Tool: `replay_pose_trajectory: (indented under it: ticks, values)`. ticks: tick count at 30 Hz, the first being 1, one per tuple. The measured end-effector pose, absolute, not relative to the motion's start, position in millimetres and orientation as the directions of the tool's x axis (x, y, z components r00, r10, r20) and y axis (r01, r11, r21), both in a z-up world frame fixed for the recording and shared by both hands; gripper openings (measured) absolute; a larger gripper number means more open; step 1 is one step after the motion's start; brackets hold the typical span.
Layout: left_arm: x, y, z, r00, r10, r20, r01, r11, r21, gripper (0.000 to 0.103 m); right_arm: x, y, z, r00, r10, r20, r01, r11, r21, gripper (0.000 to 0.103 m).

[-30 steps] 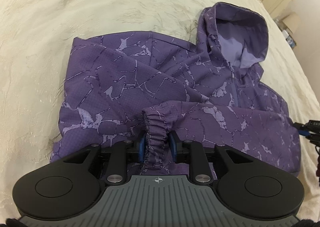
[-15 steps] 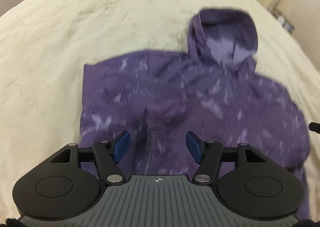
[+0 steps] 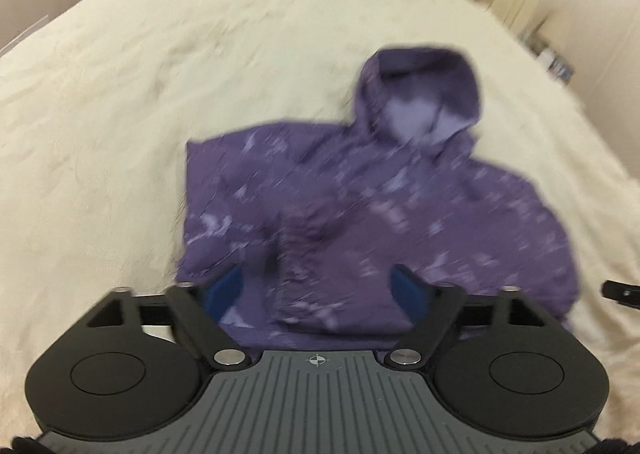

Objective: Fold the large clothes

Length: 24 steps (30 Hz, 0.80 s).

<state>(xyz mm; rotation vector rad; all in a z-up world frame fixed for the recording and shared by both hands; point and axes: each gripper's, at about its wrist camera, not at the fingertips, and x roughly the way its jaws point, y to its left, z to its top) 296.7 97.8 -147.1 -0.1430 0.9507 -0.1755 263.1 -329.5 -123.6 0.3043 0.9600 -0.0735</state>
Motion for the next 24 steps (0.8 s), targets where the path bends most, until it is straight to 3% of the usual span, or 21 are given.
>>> replay_pose_trajectory:
  ticks: [6, 10, 14, 18, 24]
  values:
    - [295, 76, -96, 0.652, -0.237, -0.720, 0.154, 0.972, -0.180, 0.094, 258, -304, -66, 0.705, 0.087, -0.704, 0.094, 0.972, 0.214, 0.102]
    - [313, 55, -64, 0.697, -0.259, -0.669, 0.237, 0.963, -0.126, 0.094, 268, -295, -35, 0.775, 0.064, -0.629, 0.085, 0.975, 0.203, 0.102]
    - [342, 30, -55, 0.727, -0.253, -0.639, 0.274, 0.959, -0.068, 0.094, 299, -292, -28, 0.774, 0.087, -0.628, 0.080, 0.969, 0.233, 0.102]
    - [375, 1, -65, 0.761, -0.142, -0.633, 0.249, 0.965, 0.082, 0.093, 337, -293, -38, 0.746, 0.131, -0.654, 0.054, 0.966, 0.254, 0.102]
    - [445, -24, -108, 0.691, -0.138, -0.710, 0.311, 0.943, 0.118, 0.071, 394, -299, -76, 0.685, 0.210, -0.697, 0.040, 0.945, 0.325, 0.101]
